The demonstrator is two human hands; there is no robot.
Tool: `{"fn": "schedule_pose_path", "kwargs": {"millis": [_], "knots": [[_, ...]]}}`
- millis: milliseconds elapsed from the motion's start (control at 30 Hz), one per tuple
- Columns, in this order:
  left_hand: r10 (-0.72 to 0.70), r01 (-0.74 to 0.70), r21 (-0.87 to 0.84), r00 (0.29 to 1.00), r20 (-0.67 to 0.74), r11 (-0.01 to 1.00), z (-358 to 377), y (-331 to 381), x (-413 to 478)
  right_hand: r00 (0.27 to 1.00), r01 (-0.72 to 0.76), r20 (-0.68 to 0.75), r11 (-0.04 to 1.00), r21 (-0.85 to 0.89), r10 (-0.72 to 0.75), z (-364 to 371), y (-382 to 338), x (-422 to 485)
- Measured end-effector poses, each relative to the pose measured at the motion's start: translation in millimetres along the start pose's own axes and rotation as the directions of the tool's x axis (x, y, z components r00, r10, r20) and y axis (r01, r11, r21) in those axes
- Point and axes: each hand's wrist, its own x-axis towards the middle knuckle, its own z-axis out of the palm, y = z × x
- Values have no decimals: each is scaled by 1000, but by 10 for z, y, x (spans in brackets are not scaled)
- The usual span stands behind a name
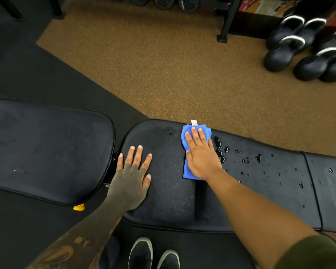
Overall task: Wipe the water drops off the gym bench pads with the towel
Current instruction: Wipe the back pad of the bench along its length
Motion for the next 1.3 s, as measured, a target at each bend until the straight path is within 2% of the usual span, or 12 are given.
{"fn": "schedule_pose_path", "kwargs": {"millis": [200, 333, 467, 633, 833, 1100, 1300], "knots": [[61, -61, 27, 998, 19, 998, -10, 17, 21, 993, 114, 21, 993, -15, -114, -40, -280, 248], [93, -93, 26, 996, 14, 995, -19, 26, 53, 979, 204, -1, 977, -64, -205, 17, -194, 138], [83, -84, 14, 996, 23, 996, -18, 64, 99, 989, 150, 9, 987, -48, -150, -20, -90, 140], [21, -21, 4, 1000, 11, 1000, -46, 212, 265, 999, 43, 9, 999, 13, -43, -33, -297, 316], [38, -38, -1, 999, 0, 999, -37, 201, 294, 988, 152, -16, 988, -25, -152, 46, -339, 100], [36, -36, -3, 999, 1, 999, -27, 200, 303, 1000, 16, 7, 1000, 24, -17, -25, -299, 274], [36, -36, 6, 999, 15, 999, -38, 214, 328, 995, 91, -31, 996, 13, -90, 47, -298, 74]]}}
